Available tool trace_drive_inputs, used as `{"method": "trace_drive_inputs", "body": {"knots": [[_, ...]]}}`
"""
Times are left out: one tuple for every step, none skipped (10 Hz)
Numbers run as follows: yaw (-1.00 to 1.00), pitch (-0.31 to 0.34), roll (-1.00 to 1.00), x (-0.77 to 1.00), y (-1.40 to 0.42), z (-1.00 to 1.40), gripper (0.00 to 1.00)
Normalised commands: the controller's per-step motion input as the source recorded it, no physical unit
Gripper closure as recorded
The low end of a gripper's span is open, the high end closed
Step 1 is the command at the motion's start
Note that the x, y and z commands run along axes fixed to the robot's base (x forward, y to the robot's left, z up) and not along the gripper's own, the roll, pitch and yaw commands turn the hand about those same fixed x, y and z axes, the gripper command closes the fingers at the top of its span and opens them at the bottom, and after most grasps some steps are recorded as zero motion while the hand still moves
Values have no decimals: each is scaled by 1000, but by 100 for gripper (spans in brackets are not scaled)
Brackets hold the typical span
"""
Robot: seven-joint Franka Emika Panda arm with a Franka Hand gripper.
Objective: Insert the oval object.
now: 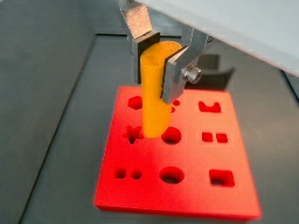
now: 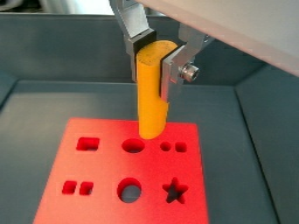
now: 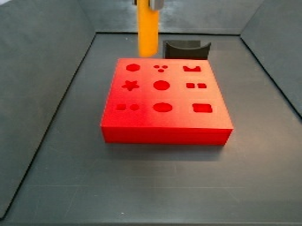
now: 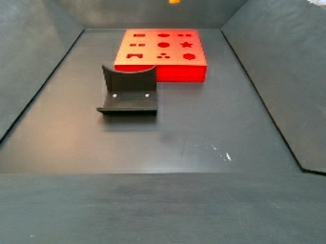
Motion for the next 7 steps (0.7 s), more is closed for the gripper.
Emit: {"method": "trace_drive_inputs", "body": {"knots": [[-860, 0, -81, 166, -29, -289, 100], [-917, 0, -74, 91, -11, -309, 100], [-903, 131, -29, 6, 0, -471, 100], [-903, 156, -27, 0, 0, -463, 100], [-871, 114, -76, 80, -14, -363, 100], [-874, 0, -100, 100, -49, -220, 100], [-863, -3, -154, 103, -37, -86, 100]]}}
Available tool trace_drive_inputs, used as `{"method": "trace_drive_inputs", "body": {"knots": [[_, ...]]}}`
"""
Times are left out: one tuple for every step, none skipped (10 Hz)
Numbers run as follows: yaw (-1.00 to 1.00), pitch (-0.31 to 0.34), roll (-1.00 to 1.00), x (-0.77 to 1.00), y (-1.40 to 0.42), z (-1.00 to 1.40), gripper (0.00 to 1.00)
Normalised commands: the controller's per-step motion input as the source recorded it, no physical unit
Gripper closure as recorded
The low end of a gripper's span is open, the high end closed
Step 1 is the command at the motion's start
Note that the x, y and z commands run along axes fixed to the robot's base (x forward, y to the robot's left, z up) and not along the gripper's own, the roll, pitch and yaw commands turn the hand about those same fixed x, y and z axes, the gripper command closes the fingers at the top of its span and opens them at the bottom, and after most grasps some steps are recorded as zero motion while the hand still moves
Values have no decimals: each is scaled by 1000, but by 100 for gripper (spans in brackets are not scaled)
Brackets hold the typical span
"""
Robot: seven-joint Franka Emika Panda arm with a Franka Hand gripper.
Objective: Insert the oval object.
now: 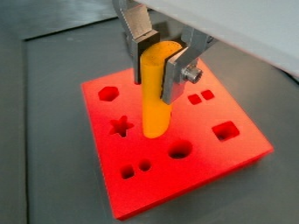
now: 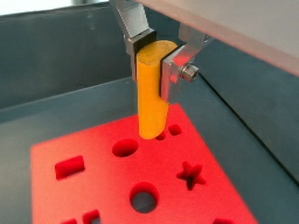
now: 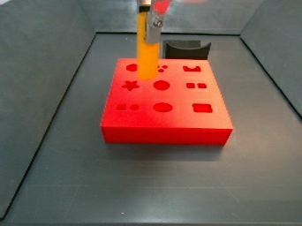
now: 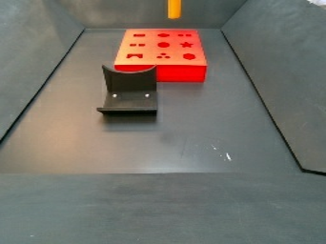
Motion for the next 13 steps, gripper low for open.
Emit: {"method": "trace_drive_inputs", "body": {"knots": [[-837, -137, -269, 97, 0, 0, 100], [-831, -116, -210, 117, 0, -54, 100], [-749, -111, -141, 223, -63, -240, 100], [-534, -51, 27, 457, -377, -577, 100], [-411, -36, 100, 569, -440, -589, 100], [-391, 0, 139, 603, -334, -349, 100], [-397, 31, 180, 520, -209, -129, 100], [-406, 90, 204, 431, -106, 0, 100], [-386, 83, 134, 480, 0, 14, 100], [-437, 61, 111, 446, 0, 0, 100], [-700, 67, 80, 0, 86, -46, 100], [-569, 60, 0, -194, 0, -103, 100], [-440, 9, 0, -183, 20, -120, 100]]}}
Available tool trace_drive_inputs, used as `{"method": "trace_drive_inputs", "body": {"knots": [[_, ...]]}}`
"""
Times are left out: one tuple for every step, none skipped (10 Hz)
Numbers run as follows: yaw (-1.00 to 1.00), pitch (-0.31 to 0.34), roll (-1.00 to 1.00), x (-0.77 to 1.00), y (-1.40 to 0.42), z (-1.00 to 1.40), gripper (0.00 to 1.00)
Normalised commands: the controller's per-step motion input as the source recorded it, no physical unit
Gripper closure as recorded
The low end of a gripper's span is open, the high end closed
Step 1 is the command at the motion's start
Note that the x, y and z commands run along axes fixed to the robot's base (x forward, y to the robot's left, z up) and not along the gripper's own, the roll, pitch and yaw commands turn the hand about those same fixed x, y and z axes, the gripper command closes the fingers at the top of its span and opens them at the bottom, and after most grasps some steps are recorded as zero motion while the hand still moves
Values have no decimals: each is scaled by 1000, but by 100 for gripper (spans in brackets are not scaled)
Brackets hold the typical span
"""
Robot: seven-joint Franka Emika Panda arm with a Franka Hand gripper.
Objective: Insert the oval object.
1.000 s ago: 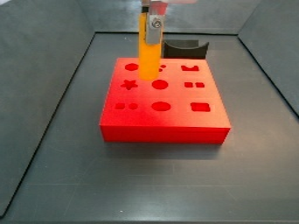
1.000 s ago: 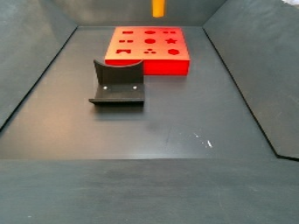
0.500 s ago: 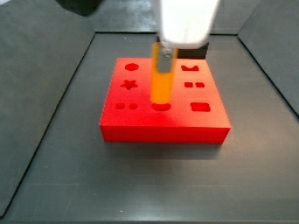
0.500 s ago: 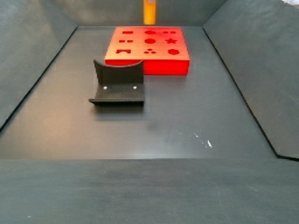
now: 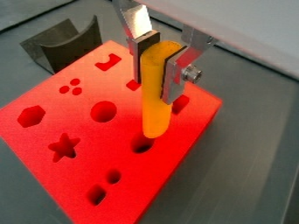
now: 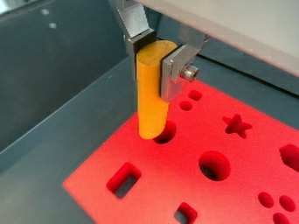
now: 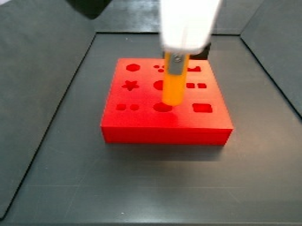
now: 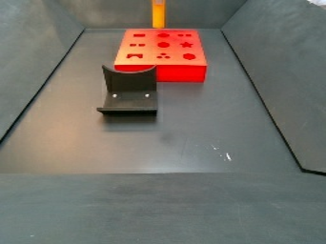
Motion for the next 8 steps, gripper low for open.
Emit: {"method": "trace_drive_inputs", "body": {"knots": [[-451, 0, 0, -180, 69, -123, 100], [-386, 0, 0, -274, 163, -114, 100], [-249, 0, 0, -3, 169, -97, 100], [-197, 0, 0, 0, 160, -146, 100], [-106, 0, 0, -80, 17, -137, 100], [0, 0, 0, 0, 0, -143, 100], [0, 0, 0, 0, 0, -123, 100], [174, 0, 0, 14, 0, -154, 100]]}}
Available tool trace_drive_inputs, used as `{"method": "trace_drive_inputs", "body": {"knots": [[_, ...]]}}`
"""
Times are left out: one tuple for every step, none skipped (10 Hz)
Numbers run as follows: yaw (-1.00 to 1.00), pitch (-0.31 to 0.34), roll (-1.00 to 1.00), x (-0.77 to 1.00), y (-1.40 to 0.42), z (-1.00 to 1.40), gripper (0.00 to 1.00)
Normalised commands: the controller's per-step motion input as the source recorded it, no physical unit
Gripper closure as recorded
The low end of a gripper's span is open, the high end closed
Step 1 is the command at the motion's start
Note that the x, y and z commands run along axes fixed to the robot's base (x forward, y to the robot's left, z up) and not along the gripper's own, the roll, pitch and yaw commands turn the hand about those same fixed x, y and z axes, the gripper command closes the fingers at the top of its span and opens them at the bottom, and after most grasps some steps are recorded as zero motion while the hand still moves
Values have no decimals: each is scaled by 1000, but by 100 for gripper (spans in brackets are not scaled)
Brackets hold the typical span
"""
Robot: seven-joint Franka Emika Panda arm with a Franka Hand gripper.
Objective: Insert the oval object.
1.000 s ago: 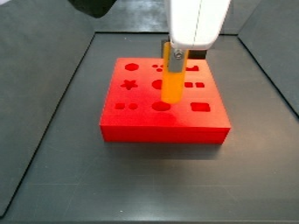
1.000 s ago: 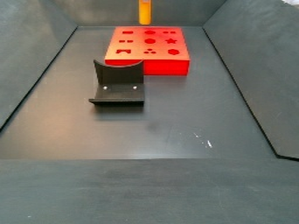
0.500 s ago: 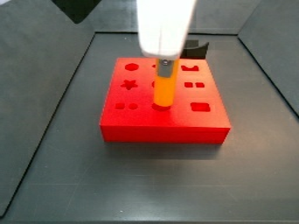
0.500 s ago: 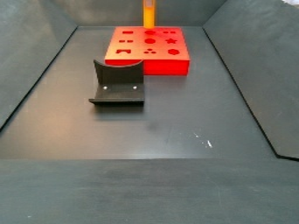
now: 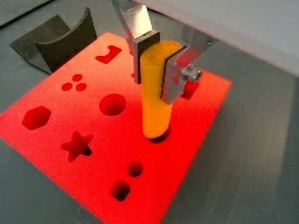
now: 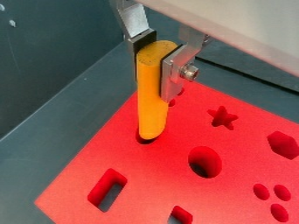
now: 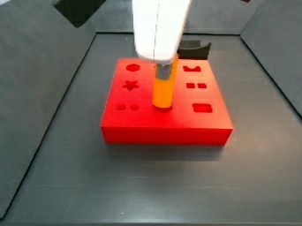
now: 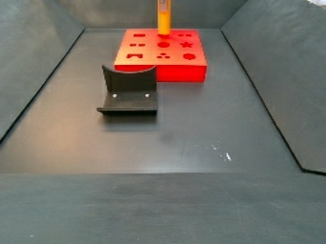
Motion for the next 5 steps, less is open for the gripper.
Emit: {"method": "trace_drive_inputs", "body": {"knots": [[289, 0, 0, 80, 0, -163, 100], [269, 0, 0, 74, 0, -103, 100], [189, 0, 0, 0, -69, -71, 100], [149, 0, 0, 34, -57, -86, 100], [231, 0, 0, 29, -129, -40, 100]]}}
